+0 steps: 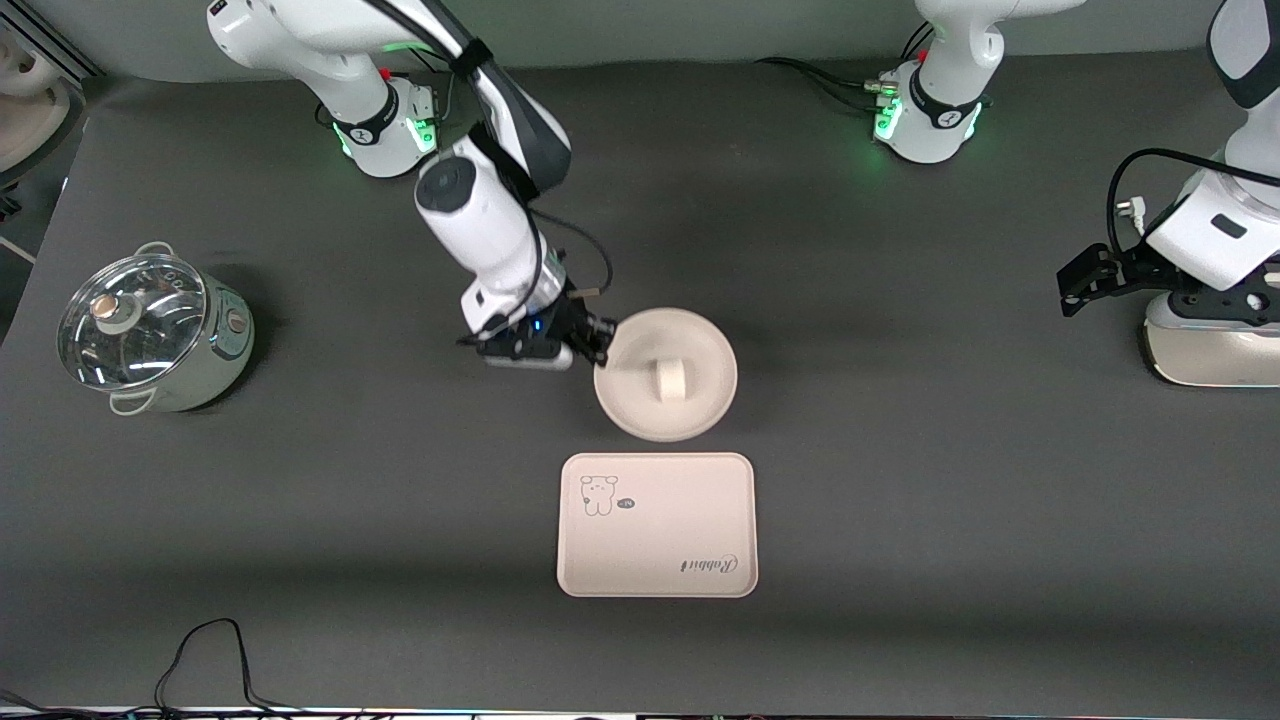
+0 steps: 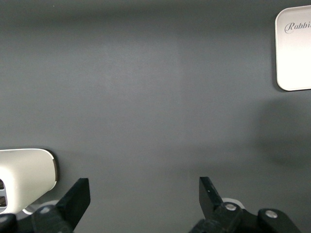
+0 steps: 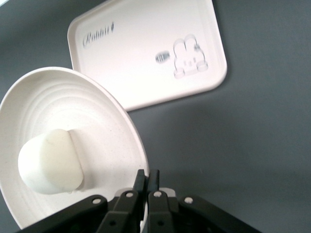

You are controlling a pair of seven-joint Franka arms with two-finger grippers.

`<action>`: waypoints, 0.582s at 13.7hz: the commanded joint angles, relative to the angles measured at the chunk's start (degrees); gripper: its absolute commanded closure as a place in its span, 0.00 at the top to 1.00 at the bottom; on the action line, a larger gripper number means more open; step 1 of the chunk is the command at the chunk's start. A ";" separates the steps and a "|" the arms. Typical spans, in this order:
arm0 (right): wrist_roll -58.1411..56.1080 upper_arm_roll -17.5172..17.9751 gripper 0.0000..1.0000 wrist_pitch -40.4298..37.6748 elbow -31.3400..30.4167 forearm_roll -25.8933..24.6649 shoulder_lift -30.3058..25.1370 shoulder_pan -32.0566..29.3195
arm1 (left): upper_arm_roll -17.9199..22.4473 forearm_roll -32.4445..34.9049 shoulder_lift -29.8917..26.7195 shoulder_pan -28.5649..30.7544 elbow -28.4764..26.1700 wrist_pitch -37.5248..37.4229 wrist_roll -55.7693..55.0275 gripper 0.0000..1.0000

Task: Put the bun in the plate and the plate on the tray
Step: 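Carry the plate with the right gripper onto the rabbit tray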

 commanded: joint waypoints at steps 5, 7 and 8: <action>-1.15 -0.97 0.00 -13.85 34.84 0.95 21.38 -5.17 | 0.10 0.95 0.54 -0.73 1.36 -1.11 -1.16 1.00; -1.06 -0.97 0.00 -13.86 39.25 0.95 25.17 -5.96 | 0.10 0.95 0.63 -0.73 1.63 -1.11 -1.16 1.00; -0.97 -0.97 0.00 -13.59 40.22 0.95 26.49 -6.14 | 0.10 0.95 0.63 -0.73 1.63 -1.20 -1.16 1.00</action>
